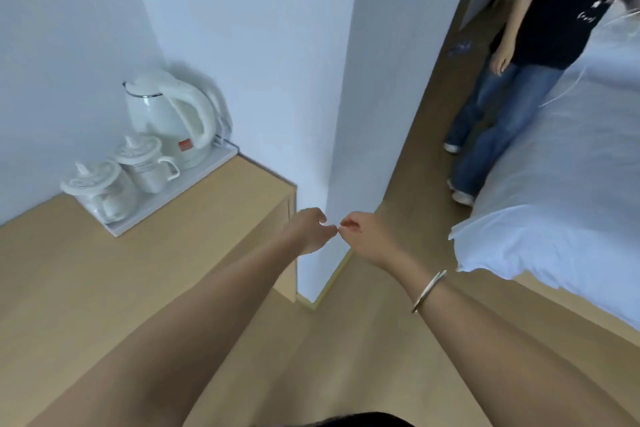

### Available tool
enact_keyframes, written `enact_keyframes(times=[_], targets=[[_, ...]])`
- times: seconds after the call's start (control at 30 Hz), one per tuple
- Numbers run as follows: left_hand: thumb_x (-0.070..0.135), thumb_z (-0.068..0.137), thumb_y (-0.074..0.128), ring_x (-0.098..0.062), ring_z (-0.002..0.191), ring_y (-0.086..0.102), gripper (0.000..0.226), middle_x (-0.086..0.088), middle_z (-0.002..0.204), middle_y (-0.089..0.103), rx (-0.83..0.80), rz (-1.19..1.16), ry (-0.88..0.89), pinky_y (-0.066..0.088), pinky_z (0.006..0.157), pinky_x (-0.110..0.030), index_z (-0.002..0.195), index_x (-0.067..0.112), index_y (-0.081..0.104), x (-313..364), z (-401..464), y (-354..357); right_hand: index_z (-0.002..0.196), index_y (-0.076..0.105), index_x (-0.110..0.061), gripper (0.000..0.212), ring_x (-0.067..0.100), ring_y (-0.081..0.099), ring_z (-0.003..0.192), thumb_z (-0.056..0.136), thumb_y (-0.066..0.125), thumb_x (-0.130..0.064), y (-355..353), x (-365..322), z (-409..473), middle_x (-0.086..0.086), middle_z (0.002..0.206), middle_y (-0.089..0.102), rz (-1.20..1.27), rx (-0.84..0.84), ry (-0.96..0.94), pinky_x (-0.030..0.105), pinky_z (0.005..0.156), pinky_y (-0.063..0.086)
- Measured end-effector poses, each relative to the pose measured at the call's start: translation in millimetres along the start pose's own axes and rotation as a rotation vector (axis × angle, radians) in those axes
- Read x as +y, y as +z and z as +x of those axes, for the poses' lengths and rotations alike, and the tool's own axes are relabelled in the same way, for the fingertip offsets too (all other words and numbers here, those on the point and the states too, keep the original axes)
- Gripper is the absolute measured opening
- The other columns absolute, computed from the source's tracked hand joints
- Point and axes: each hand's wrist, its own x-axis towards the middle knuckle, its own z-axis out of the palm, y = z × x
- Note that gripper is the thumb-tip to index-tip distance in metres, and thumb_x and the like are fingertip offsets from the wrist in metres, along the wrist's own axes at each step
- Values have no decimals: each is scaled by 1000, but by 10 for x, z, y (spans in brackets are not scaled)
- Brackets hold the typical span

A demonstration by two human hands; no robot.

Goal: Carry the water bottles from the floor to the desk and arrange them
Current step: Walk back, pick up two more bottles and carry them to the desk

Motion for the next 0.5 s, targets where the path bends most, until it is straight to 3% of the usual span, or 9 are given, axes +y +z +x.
enact_keyframes(times=[0.13,0.3,0.5], targets=[[35,90,51,-23,123,48,47,-4,138,49,-12,30,61,40,96,-30,131,13,49,434,285,199,107,61,-10,22,22,60,98,93,49,-21,-436,411,-75,6,105,64,5,44,61,24,69,42],[33,92,50,-24,125,46,45,-4,139,48,-22,83,117,39,100,-31,132,13,48,648,579,255,103,63,-12,20,20,60,96,92,51,-23,-611,666,108,5,104,65,6,97,103,32,82,49],[36,92,47,-23,130,42,48,-4,142,45,-65,165,235,34,104,-29,134,12,47,896,1030,146,101,63,-12,19,19,60,93,91,51,-23,-637,642,598,5,103,65,18,79,130,31,80,47]])
